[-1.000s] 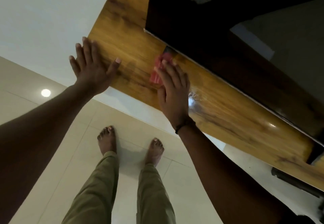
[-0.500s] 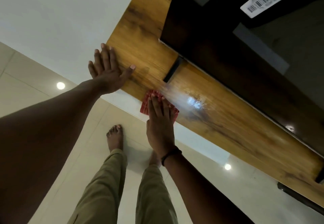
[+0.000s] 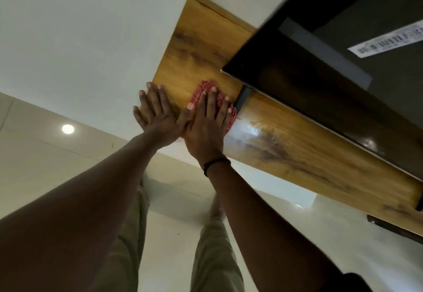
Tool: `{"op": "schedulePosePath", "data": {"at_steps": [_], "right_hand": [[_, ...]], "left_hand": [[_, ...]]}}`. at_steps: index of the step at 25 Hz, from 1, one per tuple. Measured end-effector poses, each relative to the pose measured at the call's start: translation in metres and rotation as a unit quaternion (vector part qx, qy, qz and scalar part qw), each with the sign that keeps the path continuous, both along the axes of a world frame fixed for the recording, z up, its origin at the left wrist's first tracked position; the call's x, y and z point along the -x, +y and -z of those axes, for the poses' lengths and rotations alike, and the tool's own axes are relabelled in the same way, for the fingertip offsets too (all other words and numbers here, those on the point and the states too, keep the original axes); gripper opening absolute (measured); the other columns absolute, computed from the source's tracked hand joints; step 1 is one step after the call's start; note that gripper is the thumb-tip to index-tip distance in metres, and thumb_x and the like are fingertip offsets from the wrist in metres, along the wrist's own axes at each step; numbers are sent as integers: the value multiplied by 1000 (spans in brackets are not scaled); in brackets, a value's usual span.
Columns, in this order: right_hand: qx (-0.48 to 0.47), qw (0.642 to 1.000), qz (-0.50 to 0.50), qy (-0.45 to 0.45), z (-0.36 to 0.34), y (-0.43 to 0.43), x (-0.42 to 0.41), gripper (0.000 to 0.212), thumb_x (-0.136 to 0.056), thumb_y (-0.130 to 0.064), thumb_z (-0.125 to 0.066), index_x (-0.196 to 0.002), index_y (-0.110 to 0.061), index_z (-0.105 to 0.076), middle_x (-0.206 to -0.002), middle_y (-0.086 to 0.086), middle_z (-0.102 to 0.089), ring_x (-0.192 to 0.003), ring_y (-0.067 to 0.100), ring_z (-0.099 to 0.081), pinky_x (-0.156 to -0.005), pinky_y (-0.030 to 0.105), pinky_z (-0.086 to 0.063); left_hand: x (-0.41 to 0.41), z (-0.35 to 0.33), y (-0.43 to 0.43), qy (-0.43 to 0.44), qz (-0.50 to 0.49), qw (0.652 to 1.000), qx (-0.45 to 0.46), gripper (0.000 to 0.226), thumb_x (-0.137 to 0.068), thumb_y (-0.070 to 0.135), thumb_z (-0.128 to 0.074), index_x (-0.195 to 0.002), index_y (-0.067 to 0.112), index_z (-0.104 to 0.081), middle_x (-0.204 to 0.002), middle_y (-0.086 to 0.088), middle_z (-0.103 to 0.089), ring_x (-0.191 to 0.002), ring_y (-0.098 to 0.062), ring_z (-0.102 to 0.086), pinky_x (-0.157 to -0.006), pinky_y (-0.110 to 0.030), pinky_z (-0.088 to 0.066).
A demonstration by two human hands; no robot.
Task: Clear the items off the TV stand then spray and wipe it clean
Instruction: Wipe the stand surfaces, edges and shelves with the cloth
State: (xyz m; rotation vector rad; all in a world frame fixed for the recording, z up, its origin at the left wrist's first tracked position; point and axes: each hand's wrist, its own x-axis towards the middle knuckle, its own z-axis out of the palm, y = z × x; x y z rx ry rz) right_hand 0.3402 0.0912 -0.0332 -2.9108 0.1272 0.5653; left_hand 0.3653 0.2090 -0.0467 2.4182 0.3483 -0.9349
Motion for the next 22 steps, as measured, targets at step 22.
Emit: {"op": "schedulePosePath", "data": {"at_steps": [22], "right_hand": [[83,929,342,-118,37,31,-138,64,-111,-40,-24,-164,-7,-11,-173,14,-4,-157,37,-16,-124,48,-16]], "left_hand": [[-103,64,154,-396,170,900,-70,68,-96,68,-41,-138,15,-50,-149,-4,-44,-134,-34,-39,-106,-47,-27]]}}
